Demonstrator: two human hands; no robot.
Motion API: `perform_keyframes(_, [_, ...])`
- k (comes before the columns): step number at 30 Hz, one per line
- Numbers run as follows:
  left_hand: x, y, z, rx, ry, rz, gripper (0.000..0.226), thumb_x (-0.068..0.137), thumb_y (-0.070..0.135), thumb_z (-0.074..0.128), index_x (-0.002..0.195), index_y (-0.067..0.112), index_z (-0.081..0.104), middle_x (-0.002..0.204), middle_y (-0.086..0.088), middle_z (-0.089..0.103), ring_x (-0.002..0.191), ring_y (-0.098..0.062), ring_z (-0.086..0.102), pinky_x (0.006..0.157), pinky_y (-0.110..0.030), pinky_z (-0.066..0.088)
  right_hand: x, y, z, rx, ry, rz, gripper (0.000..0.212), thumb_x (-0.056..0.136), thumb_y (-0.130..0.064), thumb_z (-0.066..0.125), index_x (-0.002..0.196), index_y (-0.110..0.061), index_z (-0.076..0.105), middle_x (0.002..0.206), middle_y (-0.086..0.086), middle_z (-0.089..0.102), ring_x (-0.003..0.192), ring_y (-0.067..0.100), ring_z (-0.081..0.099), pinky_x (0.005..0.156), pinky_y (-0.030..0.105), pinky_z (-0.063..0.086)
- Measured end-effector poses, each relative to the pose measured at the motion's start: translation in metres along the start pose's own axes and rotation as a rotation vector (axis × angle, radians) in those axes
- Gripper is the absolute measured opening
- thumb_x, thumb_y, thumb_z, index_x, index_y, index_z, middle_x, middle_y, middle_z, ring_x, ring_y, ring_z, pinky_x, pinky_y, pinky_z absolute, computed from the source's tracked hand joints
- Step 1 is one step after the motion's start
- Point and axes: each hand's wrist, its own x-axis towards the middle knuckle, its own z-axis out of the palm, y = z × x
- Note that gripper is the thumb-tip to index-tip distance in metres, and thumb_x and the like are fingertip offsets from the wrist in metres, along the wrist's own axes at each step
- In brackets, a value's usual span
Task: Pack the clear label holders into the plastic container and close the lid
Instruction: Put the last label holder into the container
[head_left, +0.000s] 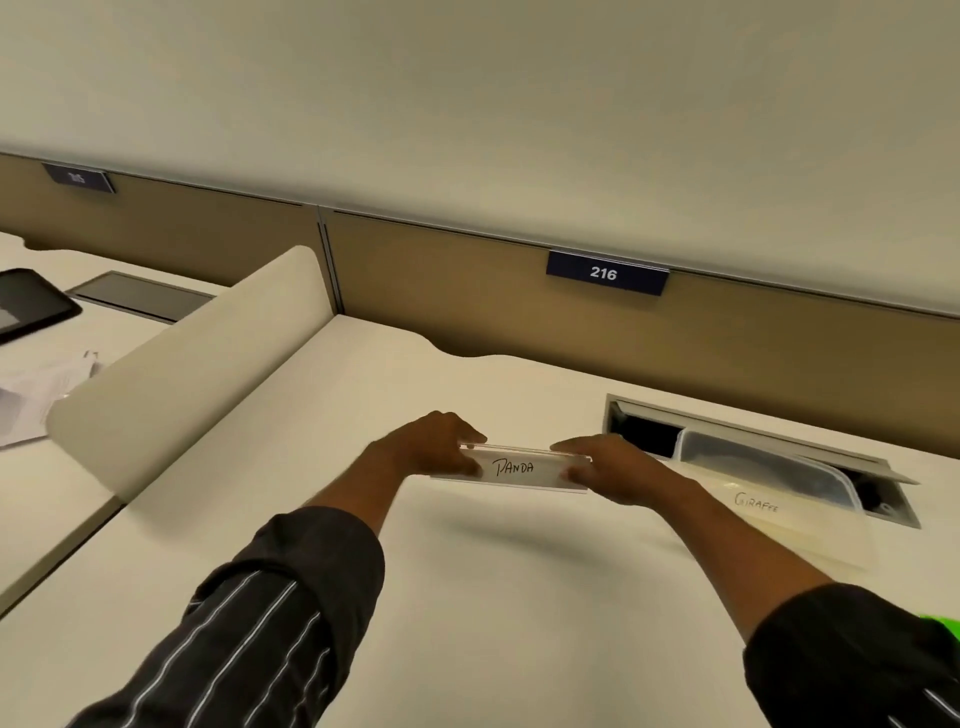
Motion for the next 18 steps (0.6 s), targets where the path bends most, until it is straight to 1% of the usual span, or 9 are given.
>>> perform_keyframes(2, [0.006,0.014,0.004,0.017,0.032,0.01,0.059,0.074,0.036,0.074,0.131,0.026,0.059,0.131,0.006,0.062,0.117,-0.014,0.059,0.101,-0.031,0.046,-0.008,0.013,-0.007,-0.013,0.004,-0.004,0.022,0.091,-0.021,0.053,0.109,-0.019,0.065,0.11,0.0,0.068,0.096,0.024,0.061,0.085,0.041,0.05])
perform_keyframes(4, [0.013,0.031,0.011,0.049,0.043,0.028,0.058,0.075,0.039,0.073,0.13,0.028,0.06,0.132,0.007,0.061,0.117,-0.013,0.059,0.101,-0.03,0.046,-0.016,0.028,-0.015,-0.035,0.017,-0.011,0.016,0.089,-0.022,0.053,0.098,-0.016,0.065,0.102,0.003,0.067,0.097,0.026,0.059,0.083,0.042,0.049])
perform_keyframes(5, [0.015,0.041,0.014,0.068,0.047,0.038,0.058,0.075,0.041,0.073,0.13,0.029,0.059,0.132,0.007,0.061,0.118,-0.014,0.058,0.101,-0.03,0.046,-0.02,0.036,-0.019,-0.045,0.027,-0.014,0.016,0.09,-0.022,0.054,0.098,-0.013,0.065,0.102,0.005,0.066,0.098,0.026,0.059,0.084,0.042,0.048])
perform_keyframes(6, [0.018,0.048,0.017,0.085,0.055,0.046,0.058,0.075,0.042,0.073,0.13,0.029,0.06,0.132,0.007,0.061,0.118,-0.014,0.058,0.1,-0.03,0.046,-0.024,0.042,-0.023,-0.049,0.036,-0.007,0.018,0.09,-0.022,0.056,0.103,-0.013,0.065,0.105,0.005,0.066,0.1,0.024,0.058,0.085,0.039,0.047])
perform_keyframes(9, [0.027,0.077,0.026,0.123,0.053,0.071,0.056,0.076,0.042,0.072,0.13,0.029,0.06,0.132,0.006,0.061,0.118,-0.016,0.058,0.099,-0.029,0.046,-0.041,0.068,-0.036,-0.004,0.097,0.06,0.03,0.088,-0.028,0.062,0.118,-0.025,0.065,0.117,-0.005,0.063,0.097,0.012,0.055,0.081,0.028,0.044])
perform_keyframes(11, [0.034,0.097,0.031,0.134,0.052,0.092,0.056,0.076,0.042,0.073,0.129,0.027,0.061,0.131,0.005,0.062,0.116,-0.016,0.059,0.097,-0.029,0.047,-0.052,0.087,-0.044,0.038,0.137,0.097,0.034,0.085,-0.029,0.066,0.119,-0.03,0.065,0.117,-0.008,0.066,0.092,0.009,0.056,0.08,0.026,0.046])
perform_keyframes(14, [0.048,0.132,0.04,0.132,0.062,0.133,0.055,0.075,0.041,0.074,0.127,0.026,0.063,0.127,0.004,0.065,0.111,-0.017,0.062,0.093,-0.029,0.049,-0.071,0.118,-0.059,0.042,0.194,0.145,0.037,0.082,-0.031,0.07,0.119,-0.029,0.066,0.117,-0.006,0.069,0.091,0.01,0.06,0.079,0.023,0.044])
perform_keyframes(16, [0.058,0.156,0.045,0.131,0.067,0.163,0.052,0.074,0.041,0.074,0.124,0.028,0.065,0.122,0.003,0.068,0.104,-0.017,0.064,0.088,-0.029,0.051,-0.084,0.138,-0.068,0.049,0.228,0.168,0.04,0.081,-0.03,0.072,0.12,-0.029,0.066,0.118,-0.006,0.069,0.092,0.009,0.061,0.079,0.02,0.043])
perform_keyframes(18, [0.067,0.181,0.052,0.145,0.072,0.195,0.052,0.074,0.042,0.074,0.124,0.03,0.065,0.118,0.002,0.07,0.099,-0.018,0.065,0.08,-0.027,0.05,-0.098,0.158,-0.077,0.072,0.254,0.202,0.039,0.08,-0.029,0.073,0.119,-0.027,0.067,0.116,-0.006,0.07,0.092,0.01,0.064,0.077,0.021,0.046])
